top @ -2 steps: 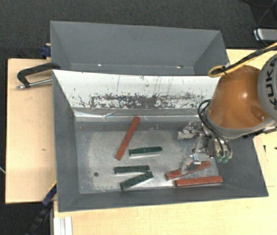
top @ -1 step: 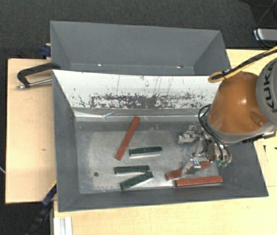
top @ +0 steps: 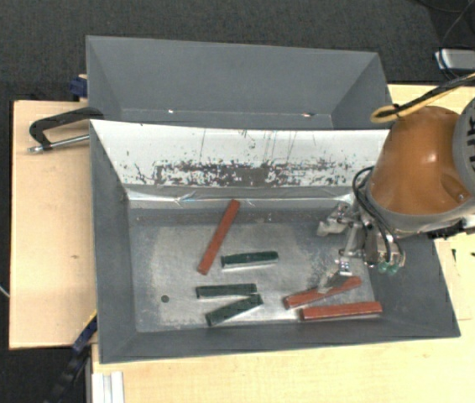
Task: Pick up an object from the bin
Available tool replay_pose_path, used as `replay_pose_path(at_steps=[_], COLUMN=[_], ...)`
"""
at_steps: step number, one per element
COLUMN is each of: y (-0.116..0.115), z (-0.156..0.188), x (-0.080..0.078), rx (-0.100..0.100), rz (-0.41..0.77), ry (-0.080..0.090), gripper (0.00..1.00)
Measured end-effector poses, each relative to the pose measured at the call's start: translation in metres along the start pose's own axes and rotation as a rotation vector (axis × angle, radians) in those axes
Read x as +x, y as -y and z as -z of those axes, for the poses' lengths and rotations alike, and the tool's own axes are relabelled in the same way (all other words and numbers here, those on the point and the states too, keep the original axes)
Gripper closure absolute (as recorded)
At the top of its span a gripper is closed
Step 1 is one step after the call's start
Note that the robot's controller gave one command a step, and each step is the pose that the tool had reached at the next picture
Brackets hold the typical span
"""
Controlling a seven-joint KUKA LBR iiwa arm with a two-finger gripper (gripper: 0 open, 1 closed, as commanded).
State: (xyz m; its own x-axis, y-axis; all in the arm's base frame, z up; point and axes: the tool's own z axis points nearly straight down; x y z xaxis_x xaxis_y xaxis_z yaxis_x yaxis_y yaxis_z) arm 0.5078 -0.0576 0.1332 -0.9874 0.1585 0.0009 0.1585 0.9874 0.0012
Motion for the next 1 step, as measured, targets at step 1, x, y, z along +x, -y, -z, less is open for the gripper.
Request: replay_pose_path(at_steps=[1], y=[-0.0176], z=[-0.0579], x=[0.0143], rx=[0.001], rz=[0.100], ry=[0.005], gripper=[1.00])
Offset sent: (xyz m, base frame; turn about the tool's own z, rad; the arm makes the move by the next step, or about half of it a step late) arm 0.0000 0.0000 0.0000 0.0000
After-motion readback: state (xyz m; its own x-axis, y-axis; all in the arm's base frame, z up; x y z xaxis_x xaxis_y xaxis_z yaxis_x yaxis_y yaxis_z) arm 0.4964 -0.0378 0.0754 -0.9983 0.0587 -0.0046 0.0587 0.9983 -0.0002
